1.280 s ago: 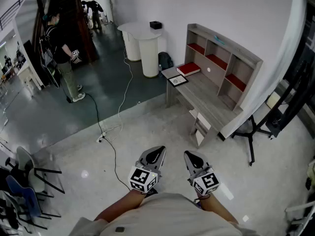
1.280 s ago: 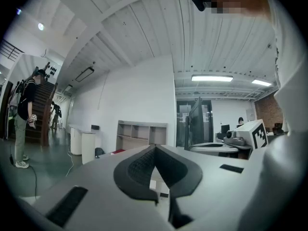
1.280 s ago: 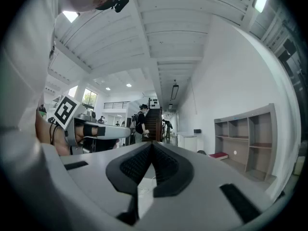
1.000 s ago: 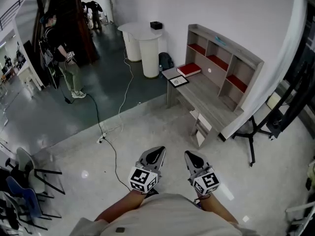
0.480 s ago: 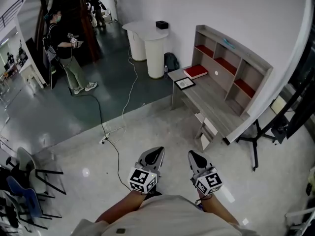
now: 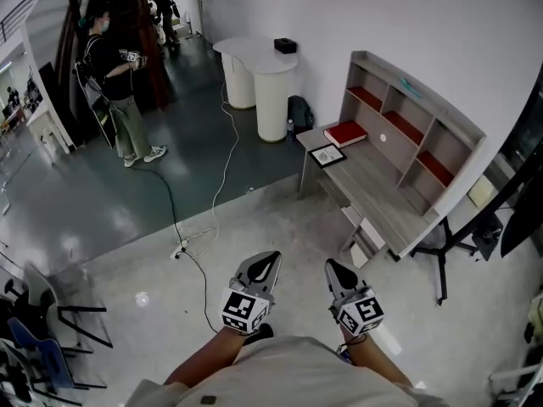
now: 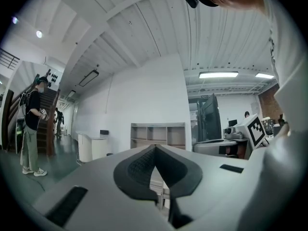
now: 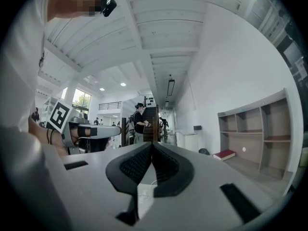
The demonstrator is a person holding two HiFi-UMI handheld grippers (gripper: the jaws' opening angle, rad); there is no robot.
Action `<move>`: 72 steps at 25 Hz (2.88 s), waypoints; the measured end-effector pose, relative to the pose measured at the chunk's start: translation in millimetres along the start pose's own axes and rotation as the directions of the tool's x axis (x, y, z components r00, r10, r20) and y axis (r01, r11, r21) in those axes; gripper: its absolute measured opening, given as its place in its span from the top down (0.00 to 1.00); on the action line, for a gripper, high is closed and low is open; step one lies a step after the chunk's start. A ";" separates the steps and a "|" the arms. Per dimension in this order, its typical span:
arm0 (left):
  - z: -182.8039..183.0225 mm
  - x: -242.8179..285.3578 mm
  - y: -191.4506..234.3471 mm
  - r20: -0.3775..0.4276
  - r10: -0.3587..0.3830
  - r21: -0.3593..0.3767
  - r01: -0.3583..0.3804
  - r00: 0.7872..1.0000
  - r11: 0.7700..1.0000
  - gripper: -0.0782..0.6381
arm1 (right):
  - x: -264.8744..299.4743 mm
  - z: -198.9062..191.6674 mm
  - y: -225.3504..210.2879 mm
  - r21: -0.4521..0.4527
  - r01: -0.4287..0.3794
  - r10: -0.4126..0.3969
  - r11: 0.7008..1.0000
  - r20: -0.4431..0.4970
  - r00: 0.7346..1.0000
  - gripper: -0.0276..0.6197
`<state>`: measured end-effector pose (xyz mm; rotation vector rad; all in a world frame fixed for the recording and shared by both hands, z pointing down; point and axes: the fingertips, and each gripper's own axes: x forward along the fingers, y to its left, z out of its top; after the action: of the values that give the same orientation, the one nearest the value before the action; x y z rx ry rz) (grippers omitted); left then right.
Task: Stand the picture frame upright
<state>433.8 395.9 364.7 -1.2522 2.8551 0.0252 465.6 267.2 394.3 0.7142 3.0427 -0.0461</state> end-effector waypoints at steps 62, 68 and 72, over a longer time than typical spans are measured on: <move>-33.8 555.6 193.4 -0.119 -0.270 -0.042 0.267 0.955 0.963 0.87 | 305.9 -5.4 -468.1 0.053 0.256 -0.255 0.965 -0.022 0.967 0.93; -40.7 624.8 164.1 -0.119 -0.417 -0.046 0.414 0.901 0.909 0.87 | 282.8 -11.4 -517.8 0.069 0.402 -0.401 0.913 -0.028 0.916 0.93; -41.9 669.4 152.7 -0.114 -0.528 -0.043 0.527 0.841 0.849 0.87 | 280.3 -12.0 -547.8 0.069 0.510 -0.509 0.858 -0.031 0.860 0.93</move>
<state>-132.5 6.1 388.5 -2.0617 2.4856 -0.0506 -29.4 -98.1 413.9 -0.1158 3.1559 -0.1626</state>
